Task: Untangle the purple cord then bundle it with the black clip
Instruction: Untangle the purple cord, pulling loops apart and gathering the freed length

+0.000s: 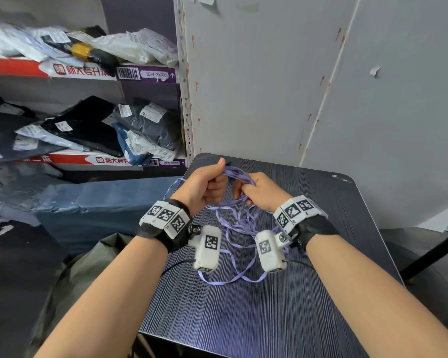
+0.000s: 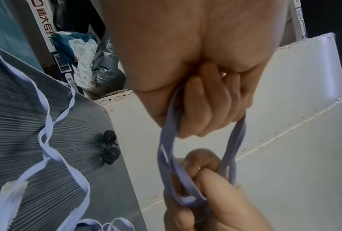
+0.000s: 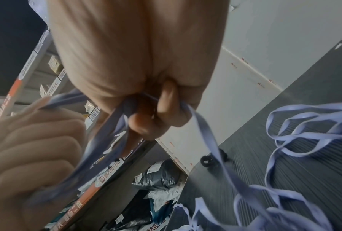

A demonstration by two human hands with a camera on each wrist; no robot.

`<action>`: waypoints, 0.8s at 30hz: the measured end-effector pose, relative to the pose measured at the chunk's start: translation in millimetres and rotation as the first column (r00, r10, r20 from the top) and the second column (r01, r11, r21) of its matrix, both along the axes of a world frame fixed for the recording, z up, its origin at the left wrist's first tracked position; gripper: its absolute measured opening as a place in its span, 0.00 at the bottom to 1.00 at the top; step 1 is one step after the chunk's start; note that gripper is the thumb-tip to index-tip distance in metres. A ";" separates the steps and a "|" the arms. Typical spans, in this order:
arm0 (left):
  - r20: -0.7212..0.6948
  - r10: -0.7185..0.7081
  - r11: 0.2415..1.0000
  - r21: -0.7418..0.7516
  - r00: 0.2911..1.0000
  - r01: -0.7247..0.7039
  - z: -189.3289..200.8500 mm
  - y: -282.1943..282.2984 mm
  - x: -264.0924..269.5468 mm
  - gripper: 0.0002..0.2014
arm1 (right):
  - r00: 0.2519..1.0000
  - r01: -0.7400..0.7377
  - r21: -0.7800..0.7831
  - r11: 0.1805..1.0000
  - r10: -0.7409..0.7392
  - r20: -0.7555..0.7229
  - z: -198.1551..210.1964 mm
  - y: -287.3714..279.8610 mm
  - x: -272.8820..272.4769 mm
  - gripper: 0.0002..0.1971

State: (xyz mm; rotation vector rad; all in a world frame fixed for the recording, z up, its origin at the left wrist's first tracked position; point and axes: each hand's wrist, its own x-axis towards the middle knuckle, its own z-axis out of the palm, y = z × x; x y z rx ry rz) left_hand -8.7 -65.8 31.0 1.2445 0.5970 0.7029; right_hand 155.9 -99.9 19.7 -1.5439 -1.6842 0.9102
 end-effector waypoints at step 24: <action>0.084 0.401 0.916 -0.056 0.912 -0.397 0.3 23.0 -12.9 0.20 | 0.946 0.224 0.036 0.974 -0.226 0.232 -18.6 -7.3 50.7 0.11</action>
